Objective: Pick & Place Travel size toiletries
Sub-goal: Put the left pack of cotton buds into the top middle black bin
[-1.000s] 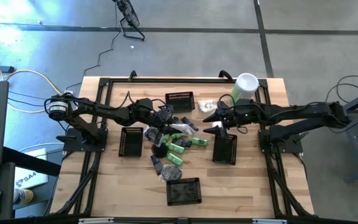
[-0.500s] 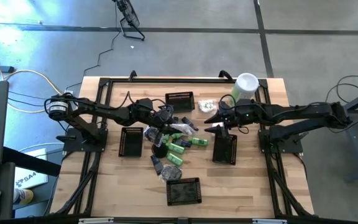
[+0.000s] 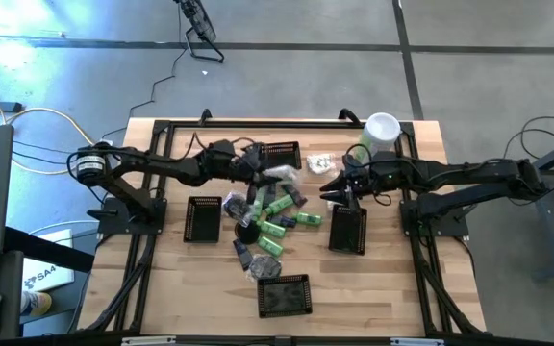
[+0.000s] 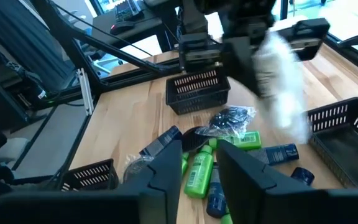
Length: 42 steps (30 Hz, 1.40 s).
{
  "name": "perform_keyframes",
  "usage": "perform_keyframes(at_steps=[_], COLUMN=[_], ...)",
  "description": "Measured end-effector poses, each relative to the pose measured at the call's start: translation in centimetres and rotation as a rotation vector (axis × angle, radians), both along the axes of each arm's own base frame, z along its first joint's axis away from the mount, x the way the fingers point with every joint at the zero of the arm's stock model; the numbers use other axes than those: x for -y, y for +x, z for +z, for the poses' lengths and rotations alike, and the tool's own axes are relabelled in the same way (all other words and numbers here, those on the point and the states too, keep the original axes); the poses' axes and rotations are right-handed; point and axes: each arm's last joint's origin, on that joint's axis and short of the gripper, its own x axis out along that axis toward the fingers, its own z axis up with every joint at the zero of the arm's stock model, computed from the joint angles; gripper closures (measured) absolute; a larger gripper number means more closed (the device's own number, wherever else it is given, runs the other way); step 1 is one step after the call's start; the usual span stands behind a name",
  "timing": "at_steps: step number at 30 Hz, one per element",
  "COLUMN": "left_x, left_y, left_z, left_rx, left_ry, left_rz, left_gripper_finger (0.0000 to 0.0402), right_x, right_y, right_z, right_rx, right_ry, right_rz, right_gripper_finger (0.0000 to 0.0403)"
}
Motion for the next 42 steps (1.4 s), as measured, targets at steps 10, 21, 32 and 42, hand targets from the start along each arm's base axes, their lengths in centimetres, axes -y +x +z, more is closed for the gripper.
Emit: perform_keyframes(at_steps=[10, 21, 32, 42], left_x=[-4.5, -6.3, -7.1, -7.2], left_y=[-1.8, -0.5, 1.0, 1.2], left_z=[-1.1, -0.1, -3.8, -3.9], left_rx=[-0.112, -0.347, -0.42, -0.404], left_ry=[-0.069, -0.081, -0.137, -0.112], left_rz=[0.247, 0.332, 0.354, 0.374], left_gripper_finger=[0.0353, 0.0353, 0.0353, 0.0334], right_x=[0.0, 0.0, 0.2, 0.2], right_y=[0.0, 0.1, 0.1, 0.1], right_z=[0.0, 0.1, 0.0, 0.0], right_rx=[0.004, 0.014, 0.008, 0.006], right_ry=[-0.047, -0.051, -0.068, -0.068], right_rz=[0.015, 0.015, -0.033, -0.033], right_gripper_finger=[0.0325, 0.0325, 0.0325, 0.0325])
